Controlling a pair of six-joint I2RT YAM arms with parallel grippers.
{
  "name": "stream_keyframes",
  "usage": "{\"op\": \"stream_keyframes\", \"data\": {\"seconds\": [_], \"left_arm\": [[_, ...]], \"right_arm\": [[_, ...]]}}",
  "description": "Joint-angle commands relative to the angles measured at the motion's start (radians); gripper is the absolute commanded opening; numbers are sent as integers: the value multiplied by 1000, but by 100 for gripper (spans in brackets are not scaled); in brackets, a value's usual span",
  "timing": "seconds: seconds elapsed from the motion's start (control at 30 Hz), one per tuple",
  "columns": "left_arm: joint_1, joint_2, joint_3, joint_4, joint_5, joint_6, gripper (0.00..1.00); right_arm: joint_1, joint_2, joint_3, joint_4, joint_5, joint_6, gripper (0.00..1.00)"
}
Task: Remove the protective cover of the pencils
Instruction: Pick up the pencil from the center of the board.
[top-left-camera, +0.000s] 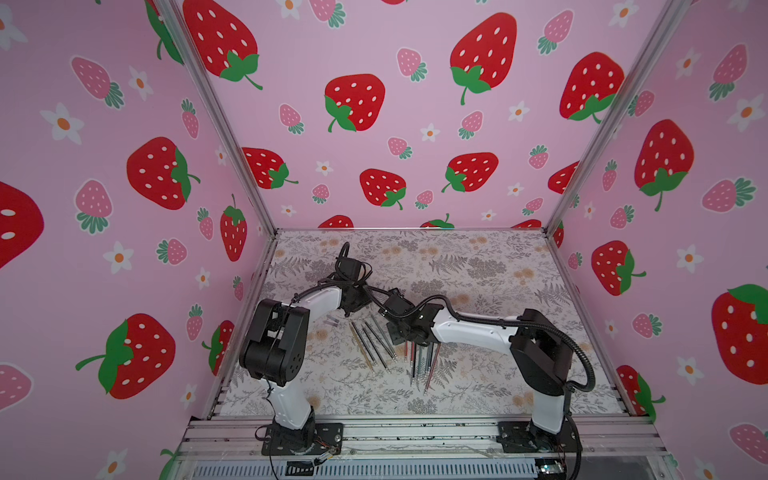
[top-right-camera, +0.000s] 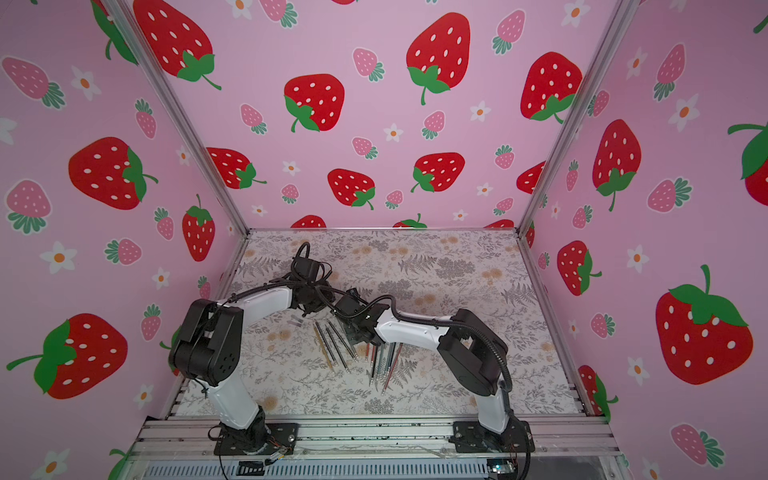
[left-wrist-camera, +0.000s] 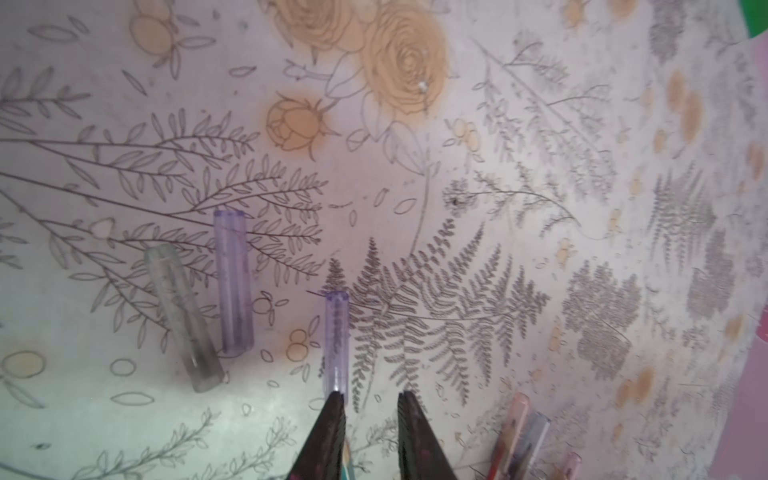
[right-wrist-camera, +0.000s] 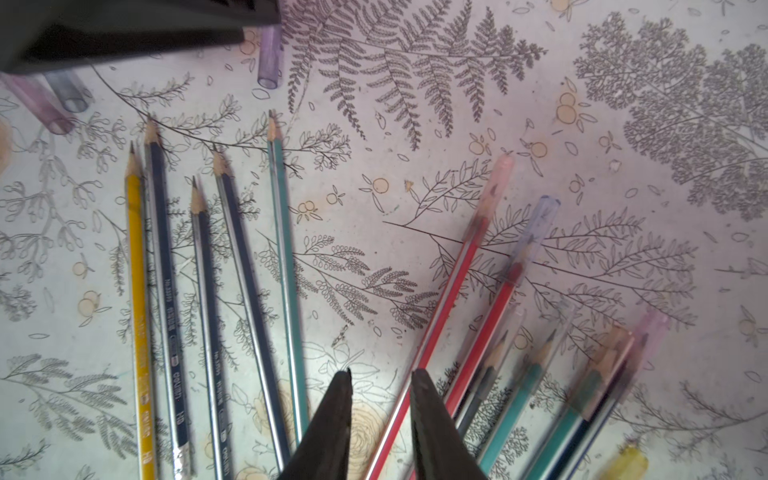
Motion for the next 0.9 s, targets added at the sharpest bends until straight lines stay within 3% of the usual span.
{"op": "stream_keyframes", "data": {"seconds": [0.0, 0.67, 0.87], "left_arm": [[-8, -53, -11, -11, 20, 9, 27], [-16, -438, -243, 70, -22, -32, 34], [-13, -570, -331, 116, -97, -40, 39]], "right_arm": [[-8, 20, -21, -28, 37, 41, 28], [-41, 95, -19, -29, 28, 84, 28], [-52, 119, -11, -27, 13, 90, 28]]}}
